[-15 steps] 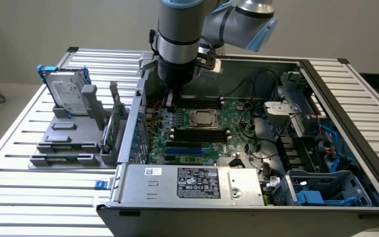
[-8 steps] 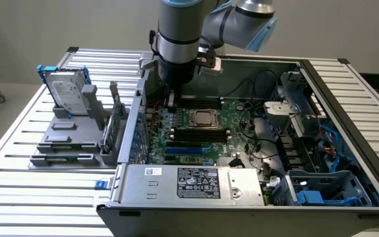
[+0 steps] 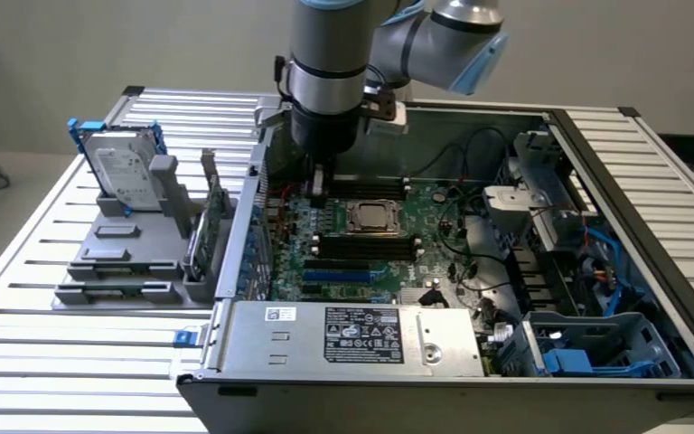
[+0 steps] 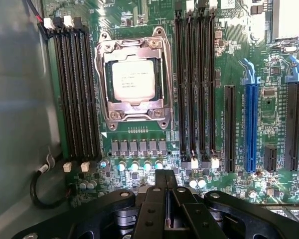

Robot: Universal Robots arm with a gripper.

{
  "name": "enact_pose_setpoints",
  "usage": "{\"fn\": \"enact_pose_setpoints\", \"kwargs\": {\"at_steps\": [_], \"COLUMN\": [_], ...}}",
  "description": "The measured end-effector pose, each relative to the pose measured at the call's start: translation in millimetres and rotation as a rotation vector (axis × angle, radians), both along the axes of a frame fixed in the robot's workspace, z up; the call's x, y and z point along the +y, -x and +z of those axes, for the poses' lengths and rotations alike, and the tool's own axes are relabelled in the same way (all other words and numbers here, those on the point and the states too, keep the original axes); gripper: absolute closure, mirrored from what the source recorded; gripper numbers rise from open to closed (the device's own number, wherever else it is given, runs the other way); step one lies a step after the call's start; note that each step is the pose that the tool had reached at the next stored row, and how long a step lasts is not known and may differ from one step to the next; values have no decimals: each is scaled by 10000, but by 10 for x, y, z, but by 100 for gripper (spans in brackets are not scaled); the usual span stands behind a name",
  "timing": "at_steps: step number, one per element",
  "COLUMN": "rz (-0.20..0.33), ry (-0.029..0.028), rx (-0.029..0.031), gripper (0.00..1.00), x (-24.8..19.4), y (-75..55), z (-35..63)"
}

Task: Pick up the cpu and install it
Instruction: 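Install the first cpu locking lever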

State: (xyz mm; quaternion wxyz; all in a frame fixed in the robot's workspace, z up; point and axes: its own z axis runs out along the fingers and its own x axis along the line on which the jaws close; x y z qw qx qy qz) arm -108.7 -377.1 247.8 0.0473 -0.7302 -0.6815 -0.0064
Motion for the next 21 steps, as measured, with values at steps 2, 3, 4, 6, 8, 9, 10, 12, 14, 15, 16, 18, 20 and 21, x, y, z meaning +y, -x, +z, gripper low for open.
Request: {"fn": "enact_pose_setpoints", "kwargs": {"at_steps": [2, 3, 4, 6, 8, 9, 10, 12, 14, 15, 16, 18, 20, 21], "rz": [38, 52, 66, 91, 122, 140, 163, 225, 292, 321, 351, 410, 474, 512], "ry": [62, 85, 103, 129, 142, 151, 160, 183, 206, 218, 229, 249, 271, 281], "rx": [-19, -28, -36, -48, -58, -62, -64, -65, -65, -66, -66, -66, -66, -67], "gripper": [89, 89, 89, 89, 89, 89, 89, 89, 89, 89, 89, 89, 89, 89], "x": [14, 22, 32, 56, 79, 90, 101, 122, 142, 153, 163, 185, 205, 215], "y": [-8, -13, -17, -25, -31, -33, -34, -34, -34, -34, -34, -34, -34, -34], "z": [0, 0, 0, 0, 0, 0, 0, 0, 0, 0, 0, 0, 0, 0]}}
